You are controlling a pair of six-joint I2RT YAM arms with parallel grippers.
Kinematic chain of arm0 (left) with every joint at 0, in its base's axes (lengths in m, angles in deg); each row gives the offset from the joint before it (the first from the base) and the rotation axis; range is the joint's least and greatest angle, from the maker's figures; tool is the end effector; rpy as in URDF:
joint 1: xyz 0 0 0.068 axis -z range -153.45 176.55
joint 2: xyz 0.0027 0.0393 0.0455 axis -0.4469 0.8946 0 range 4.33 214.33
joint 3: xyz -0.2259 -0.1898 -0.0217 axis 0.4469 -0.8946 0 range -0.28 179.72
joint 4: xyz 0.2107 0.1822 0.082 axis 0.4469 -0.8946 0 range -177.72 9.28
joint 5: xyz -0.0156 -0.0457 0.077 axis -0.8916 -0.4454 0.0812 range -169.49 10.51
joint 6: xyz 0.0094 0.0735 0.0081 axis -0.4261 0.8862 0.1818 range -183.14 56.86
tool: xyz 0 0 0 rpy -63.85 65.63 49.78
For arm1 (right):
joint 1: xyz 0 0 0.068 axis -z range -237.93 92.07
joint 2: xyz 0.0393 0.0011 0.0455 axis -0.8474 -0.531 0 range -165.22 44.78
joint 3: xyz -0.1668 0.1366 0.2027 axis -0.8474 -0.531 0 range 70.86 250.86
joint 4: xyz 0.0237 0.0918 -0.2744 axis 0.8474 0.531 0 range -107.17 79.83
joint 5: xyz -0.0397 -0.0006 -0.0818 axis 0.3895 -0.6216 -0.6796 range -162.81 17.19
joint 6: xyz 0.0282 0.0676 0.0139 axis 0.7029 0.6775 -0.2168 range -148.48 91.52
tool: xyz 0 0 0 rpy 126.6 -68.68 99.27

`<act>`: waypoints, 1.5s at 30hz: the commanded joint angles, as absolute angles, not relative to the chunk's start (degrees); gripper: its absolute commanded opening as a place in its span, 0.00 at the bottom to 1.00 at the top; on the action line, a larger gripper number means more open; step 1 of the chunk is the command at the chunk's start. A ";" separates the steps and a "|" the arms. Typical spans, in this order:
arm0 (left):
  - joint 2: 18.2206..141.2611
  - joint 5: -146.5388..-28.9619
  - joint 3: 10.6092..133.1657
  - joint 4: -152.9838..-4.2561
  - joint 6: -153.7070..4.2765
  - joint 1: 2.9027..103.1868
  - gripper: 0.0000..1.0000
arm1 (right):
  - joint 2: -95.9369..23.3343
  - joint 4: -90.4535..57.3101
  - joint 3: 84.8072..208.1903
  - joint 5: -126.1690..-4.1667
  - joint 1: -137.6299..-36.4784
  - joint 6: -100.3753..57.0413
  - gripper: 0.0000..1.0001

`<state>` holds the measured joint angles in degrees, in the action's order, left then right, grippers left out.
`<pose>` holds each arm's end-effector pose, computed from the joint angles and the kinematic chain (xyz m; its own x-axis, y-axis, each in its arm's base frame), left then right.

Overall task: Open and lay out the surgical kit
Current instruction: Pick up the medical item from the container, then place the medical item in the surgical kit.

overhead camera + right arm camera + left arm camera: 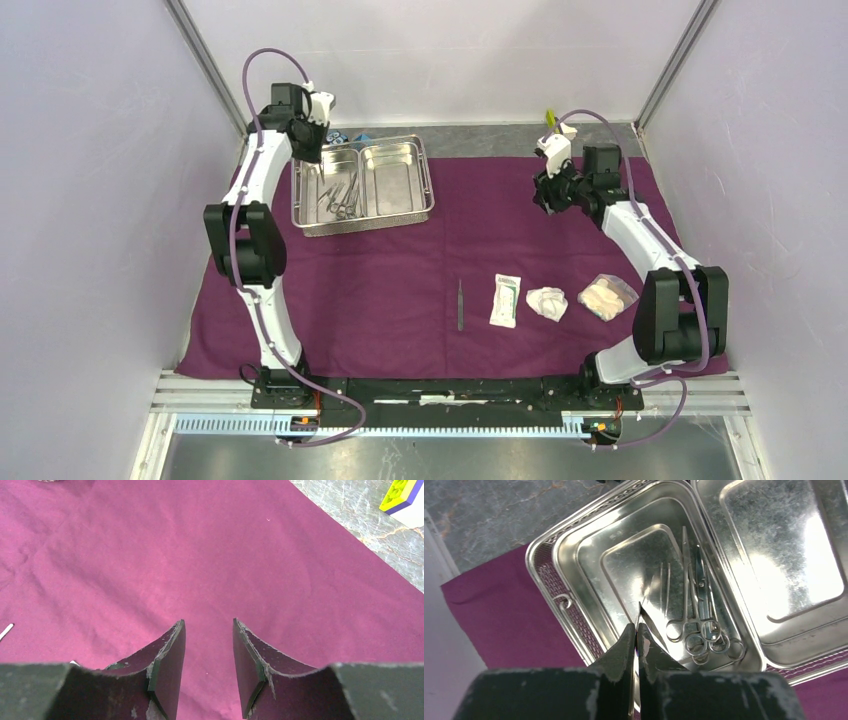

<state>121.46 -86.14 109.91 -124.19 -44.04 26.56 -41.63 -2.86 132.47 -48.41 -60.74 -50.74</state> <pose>0.5189 -0.0074 0.2910 -0.7038 0.3251 -0.6316 0.3220 0.9385 0.1243 0.3772 0.0443 0.2569 -0.4450 -0.3672 -0.8168 -0.5763 0.8155 -0.0527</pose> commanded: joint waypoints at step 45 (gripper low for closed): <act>85.41 -147.64 76.07 -119.60 -24.82 46.22 0.02 | -34.25 2.01 134.80 -23.28 -90.62 -62.06 0.50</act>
<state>87.90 -148.98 76.95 -121.30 -30.73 46.27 -37.22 -0.72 134.37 -21.98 -90.29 -58.46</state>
